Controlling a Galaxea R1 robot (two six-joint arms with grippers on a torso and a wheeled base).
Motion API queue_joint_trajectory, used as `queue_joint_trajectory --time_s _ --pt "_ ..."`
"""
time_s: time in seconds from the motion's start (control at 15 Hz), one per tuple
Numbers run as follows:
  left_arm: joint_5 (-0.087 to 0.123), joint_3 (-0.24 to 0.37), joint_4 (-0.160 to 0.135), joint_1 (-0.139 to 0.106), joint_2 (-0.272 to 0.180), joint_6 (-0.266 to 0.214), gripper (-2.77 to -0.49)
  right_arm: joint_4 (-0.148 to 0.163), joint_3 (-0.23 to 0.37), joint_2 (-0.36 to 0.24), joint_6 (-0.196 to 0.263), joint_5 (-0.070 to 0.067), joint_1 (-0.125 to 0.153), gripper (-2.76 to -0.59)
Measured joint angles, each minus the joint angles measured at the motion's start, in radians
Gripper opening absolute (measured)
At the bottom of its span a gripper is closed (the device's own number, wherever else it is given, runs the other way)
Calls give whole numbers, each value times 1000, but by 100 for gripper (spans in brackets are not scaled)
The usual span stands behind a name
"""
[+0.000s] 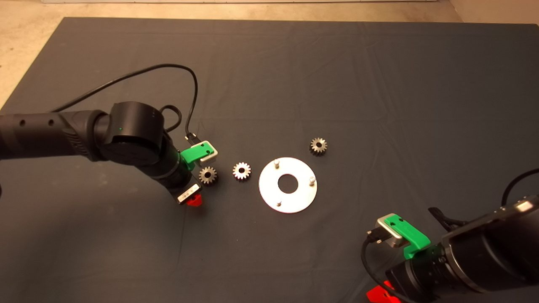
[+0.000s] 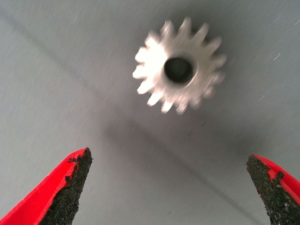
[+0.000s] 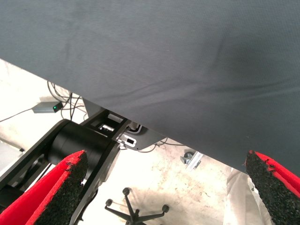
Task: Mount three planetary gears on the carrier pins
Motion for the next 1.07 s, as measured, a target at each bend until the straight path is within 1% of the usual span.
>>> queue_joint_trajectory --time_s 0.07,0.13,0.2,0.27,0.4,0.53,0.73,0.87,0.93,1.07 --pt "-2 -2 0 0 6 0 -89 0 0 3 0 0 0 -86" --pt "-13 -6 0 0 10 0 -89 0 0 4 0 0 0 -86" --pt "-30 -15 0 0 11 0 -89 0 0 9 0 -1 0 -86" --pt "-35 -23 0 0 16 0 -89 -1 0 12 0 -1 0 -86" --pt "-38 -33 0 0 34 0 -89 -4 0 11 0 0 0 -86" --pt "-46 -45 0 0 50 -1 -89 -8 0 11 0 0 0 -86" --pt "-46 -46 0 0 52 -1 -89 -12 0 6 0 0 1 -86" --pt "-58 -46 0 0 53 -1 -89 -13 0 -23 -5 1 1 -86" --pt "-61 -46 0 0 53 -1 -89 -13 0 -42 -9 -1 1 -86" --pt "-61 -46 0 0 52 -1 -89 -13 0 -76 -30 0 1 -86"
